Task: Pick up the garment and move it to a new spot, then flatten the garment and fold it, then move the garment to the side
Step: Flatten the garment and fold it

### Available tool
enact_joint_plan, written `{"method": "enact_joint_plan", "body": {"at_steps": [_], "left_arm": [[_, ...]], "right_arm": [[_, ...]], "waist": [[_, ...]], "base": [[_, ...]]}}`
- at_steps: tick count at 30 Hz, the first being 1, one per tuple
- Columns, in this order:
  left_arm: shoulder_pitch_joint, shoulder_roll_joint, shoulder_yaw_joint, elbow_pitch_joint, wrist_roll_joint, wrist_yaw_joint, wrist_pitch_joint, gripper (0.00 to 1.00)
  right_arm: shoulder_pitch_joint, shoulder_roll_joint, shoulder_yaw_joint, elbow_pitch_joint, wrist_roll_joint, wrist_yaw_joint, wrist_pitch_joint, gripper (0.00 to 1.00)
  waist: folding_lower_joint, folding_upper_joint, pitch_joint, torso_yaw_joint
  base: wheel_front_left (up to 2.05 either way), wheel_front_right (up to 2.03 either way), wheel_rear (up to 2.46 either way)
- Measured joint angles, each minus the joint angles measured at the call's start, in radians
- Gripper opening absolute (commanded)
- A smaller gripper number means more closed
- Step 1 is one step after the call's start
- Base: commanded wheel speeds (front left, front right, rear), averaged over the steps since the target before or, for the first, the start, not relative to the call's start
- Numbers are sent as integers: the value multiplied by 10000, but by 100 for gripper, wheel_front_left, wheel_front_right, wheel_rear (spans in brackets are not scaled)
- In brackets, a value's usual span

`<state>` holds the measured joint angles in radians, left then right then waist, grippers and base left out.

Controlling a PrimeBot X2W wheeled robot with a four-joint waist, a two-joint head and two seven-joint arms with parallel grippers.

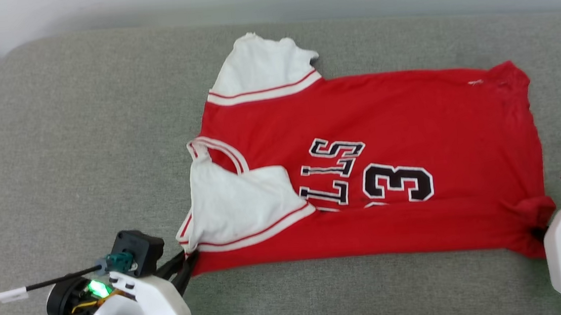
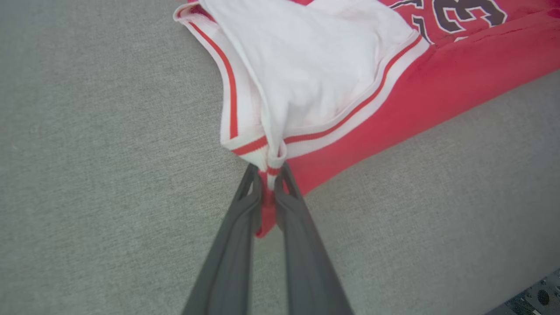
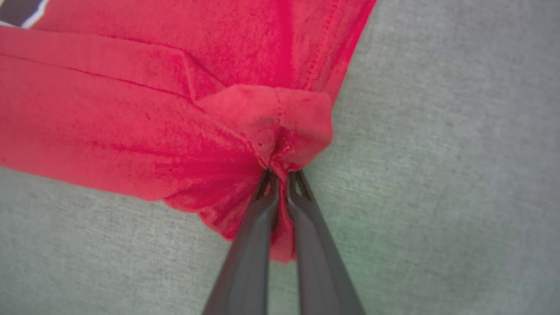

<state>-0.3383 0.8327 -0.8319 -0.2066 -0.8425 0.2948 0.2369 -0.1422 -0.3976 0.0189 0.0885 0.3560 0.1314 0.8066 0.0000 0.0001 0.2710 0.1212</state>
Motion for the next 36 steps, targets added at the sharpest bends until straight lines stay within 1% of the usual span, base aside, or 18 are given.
{"method": "enact_joint_plan", "body": {"at_steps": [7,13,15,17,20,25,26,27,28,32,36], "left_arm": [[627,322,-395,52,-198,-98,405,0],[1513,426,-470,-265,-769,2,318,0],[1756,364,-556,-263,-993,-48,288,0],[2015,157,-558,-207,-1432,-173,192,0],[2196,136,-708,105,-1432,-349,153,0],[2163,-142,-934,907,-1250,-679,-10,0],[2123,-213,-961,1057,-1179,-752,-52,24],[2079,-263,-988,1181,-1081,-794,-136,93],[2025,-314,-995,1290,-989,-838,-230,100],[1839,-552,-915,1574,-788,-924,-721,100],[1532,-734,-642,1559,-495,-1049,-1524,100]], "right_arm": [[693,-721,-240,-293,322,2,313,0],[1726,-1011,-719,-1014,696,4,777,0],[2154,-1007,-917,-1216,761,4,972,0],[2501,-930,-1137,-1352,782,2,1104,0],[2852,-685,-1277,-1390,817,2,1133,0],[2978,-368,-1277,-1118,706,2,798,0],[2974,-347,-1223,-1078,667,2,677,44],[2961,-322,-1183,-1047,642,2,527,100],[2940,-290,-1147,-1001,617,0,380,100],[2812,-234,-951,-903,581,-2,-73,100],[2480,-268,-984,-1005,665,-4,-644,100]], "waist": [[0,0,-740,-185],[0,0,-1197,-395],[0,0,-1249,-446],[0,0,-1283,-474],[0,0,-1267,-542],[0,0,-1212,-581],[0,0,-1202,-591],[0,0,-1196,-600],[0,0,-1198,-606],[0,0,-1270,-619],[0,0,-1404,-621]], "base": [[0,0,0],[0,0,0],[0,0,0],[0,0,0],[0,0,0],[0,0,0],[0,0,0],[0,0,0],[0,0,0],[0,0,0],[0,0,0]]}}
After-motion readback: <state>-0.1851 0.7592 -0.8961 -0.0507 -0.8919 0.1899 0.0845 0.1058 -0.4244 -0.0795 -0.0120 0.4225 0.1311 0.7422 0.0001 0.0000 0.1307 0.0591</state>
